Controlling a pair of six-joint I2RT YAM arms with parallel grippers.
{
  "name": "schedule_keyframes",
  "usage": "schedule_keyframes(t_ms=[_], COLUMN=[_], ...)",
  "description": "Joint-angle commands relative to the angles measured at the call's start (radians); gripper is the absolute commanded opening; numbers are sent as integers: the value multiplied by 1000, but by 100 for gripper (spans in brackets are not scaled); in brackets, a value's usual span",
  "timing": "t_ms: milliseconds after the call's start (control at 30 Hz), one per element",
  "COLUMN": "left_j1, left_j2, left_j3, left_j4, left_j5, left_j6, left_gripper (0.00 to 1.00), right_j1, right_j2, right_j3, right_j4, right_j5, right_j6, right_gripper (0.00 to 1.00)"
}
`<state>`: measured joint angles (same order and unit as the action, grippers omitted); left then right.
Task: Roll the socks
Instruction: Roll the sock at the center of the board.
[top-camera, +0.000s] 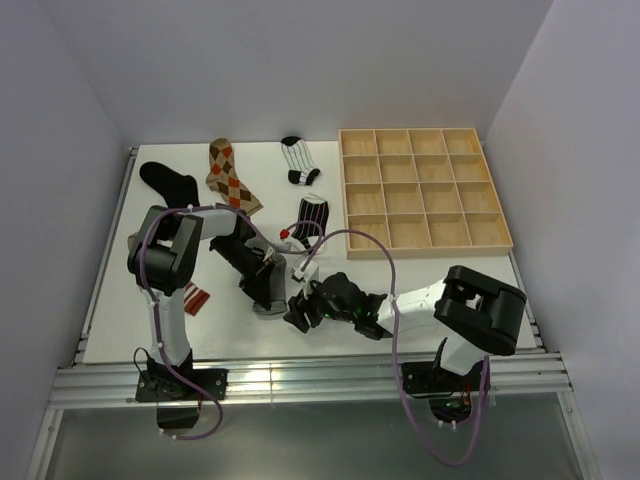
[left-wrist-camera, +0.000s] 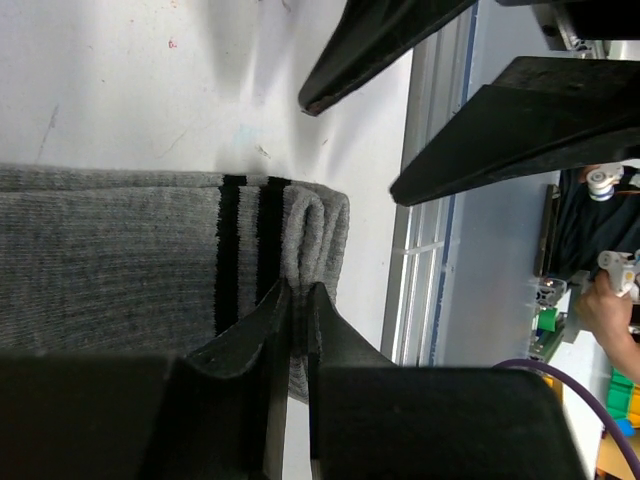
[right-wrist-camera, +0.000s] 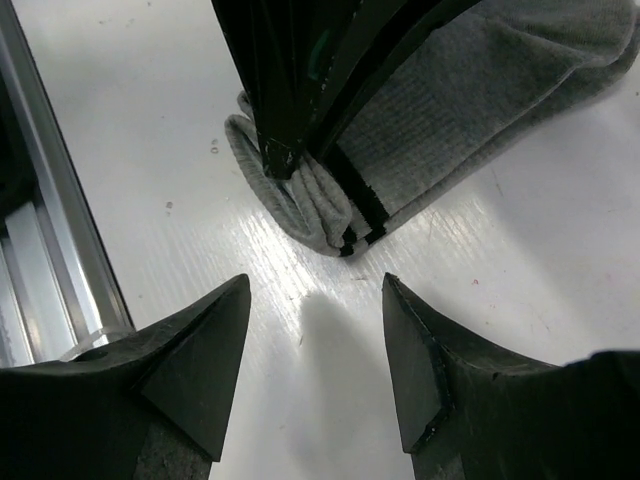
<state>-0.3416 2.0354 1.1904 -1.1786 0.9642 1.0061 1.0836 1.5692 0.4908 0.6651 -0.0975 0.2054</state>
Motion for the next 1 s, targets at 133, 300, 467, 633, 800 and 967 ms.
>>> schedule_keyframes(t_ms=[133,300,467,633,800,967], left_j1=[3,3,3,3,3,3], left_j2=[6,9,12,17,17,14], left_j3=[26,23,28,31,25,21], left_j4=[-49,-49,-55,-52,-41,-29], left_j5=[38,34,33,34,34,36], left_j6=[54,51,48,43,35,25], left_gripper=[0,0,0,0,0,1], right_j1=[9,16,18,18,18,16], right_j2=[63,98,127,152,195,219], right_j3=[75,120,155,167,181,177], right_j4=[34,31,14,8,5,34], right_j5=[59,64,67,56,45,67], right_j6=[-55,-73,-80,-74,-54,-14], right_gripper=[63,63,62,53,43,32])
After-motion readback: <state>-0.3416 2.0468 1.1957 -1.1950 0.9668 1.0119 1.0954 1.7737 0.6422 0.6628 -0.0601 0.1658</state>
